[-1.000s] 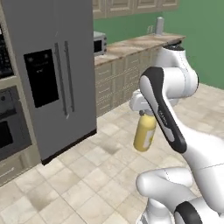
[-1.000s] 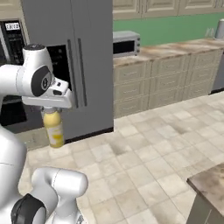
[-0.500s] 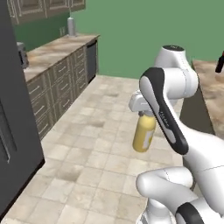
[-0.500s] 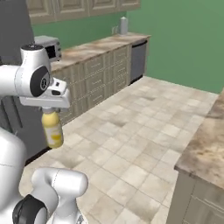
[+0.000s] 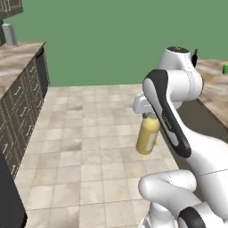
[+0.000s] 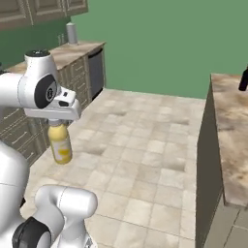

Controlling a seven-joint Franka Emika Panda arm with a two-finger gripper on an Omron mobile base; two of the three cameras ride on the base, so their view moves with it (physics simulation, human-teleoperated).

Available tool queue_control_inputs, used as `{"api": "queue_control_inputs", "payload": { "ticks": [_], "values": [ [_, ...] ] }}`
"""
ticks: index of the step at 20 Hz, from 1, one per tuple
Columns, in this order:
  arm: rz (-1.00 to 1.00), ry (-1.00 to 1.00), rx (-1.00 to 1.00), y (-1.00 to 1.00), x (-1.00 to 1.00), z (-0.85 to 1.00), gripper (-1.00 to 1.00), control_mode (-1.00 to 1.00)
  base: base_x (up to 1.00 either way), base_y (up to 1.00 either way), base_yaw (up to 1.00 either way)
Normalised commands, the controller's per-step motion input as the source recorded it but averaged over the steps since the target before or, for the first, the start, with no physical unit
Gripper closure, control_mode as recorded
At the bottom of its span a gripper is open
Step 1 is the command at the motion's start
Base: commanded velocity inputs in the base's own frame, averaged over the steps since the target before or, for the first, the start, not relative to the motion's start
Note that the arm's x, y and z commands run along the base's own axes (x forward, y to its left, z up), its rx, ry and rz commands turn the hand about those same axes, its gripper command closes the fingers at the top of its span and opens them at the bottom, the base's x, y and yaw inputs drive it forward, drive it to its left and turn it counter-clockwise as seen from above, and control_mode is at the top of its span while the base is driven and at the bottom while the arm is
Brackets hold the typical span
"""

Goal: Place the drinks on the dining counter in a tight cluster.

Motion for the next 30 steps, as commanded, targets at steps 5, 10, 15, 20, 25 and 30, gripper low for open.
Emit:
{"api": "queue_control_inputs", "payload": {
  "ticks": [5,10,15,20,25,30],
  "values": [
    [0.0,0.0,0.0,0.0,0.0,0.0,1.0,1.0,1.0,0.96,-0.56],
    [0.0,0.0,0.0,0.0,0.0,0.0,1.0,1.0,1.0,0.71,-0.58],
    [0.0,0.0,0.0,0.0,0.0,0.0,1.0,1.0,1.0,0.48,-0.48],
    [0.0,0.0,0.0,0.0,0.0,0.0,1.0,1.0,1.0,0.61,-0.45],
    [0.0,0.0,0.0,0.0,0.0,0.0,1.0,1.0,1.0,0.65,-0.54],
    [0.0,0.0,0.0,0.0,0.0,0.0,1.0,1.0,1.0,0.67,-0.66]
  ]
}}
